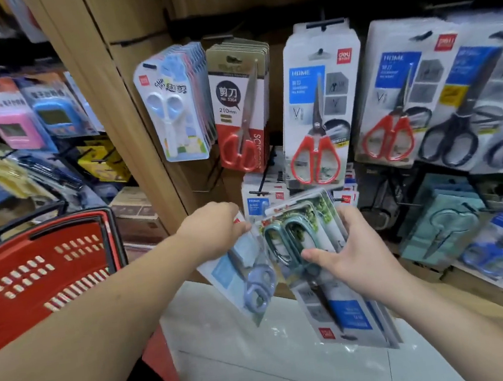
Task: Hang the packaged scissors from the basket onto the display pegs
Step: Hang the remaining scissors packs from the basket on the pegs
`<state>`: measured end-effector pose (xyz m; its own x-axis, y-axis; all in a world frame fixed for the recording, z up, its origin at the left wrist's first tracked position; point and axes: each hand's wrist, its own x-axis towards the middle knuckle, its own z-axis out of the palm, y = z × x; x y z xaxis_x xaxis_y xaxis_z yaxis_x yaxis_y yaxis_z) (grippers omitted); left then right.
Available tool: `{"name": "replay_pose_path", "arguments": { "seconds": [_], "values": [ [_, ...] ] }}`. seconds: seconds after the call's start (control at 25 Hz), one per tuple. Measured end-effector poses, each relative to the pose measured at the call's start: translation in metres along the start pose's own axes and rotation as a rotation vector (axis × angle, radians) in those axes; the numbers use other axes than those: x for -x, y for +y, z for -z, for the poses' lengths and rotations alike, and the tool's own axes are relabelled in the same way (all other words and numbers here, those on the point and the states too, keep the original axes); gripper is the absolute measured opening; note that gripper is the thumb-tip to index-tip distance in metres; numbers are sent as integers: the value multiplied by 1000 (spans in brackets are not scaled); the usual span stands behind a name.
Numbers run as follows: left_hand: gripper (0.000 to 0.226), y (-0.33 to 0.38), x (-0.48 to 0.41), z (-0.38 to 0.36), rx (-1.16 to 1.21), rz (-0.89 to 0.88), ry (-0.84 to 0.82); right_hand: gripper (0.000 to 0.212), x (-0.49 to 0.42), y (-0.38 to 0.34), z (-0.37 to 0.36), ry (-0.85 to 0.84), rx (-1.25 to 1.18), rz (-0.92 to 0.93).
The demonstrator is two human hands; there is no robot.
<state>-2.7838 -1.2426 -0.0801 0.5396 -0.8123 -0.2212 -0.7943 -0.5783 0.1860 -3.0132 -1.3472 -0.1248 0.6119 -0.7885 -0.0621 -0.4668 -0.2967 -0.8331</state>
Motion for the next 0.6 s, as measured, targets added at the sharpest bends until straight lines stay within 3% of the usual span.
{"name": "replay_pose_path", "arguments": {
  "seconds": [0.16, 0.28, 0.36, 0.48, 0.6],
  "values": [
    [38, -6, -32, 0, 36, -56, 24, 54, -8, 14, -18, -81, -11, -34],
    [19, -15, -49, -8, 228, -95, -107, 56, -17, 21, -28, -86, -36, -49],
    [19, -22, -62, -20, 363, -120, -203, 57, -24, 26, -32, -90, -37, -72],
    [22, -29, -79, -35, 349, -173, -264, 57, -32, 31, -36, -93, -43, -96],
    [25, -29, -91, -44, 409, -165, -170, 57, -35, 35, -37, -86, -61, -107]
  ]
}}
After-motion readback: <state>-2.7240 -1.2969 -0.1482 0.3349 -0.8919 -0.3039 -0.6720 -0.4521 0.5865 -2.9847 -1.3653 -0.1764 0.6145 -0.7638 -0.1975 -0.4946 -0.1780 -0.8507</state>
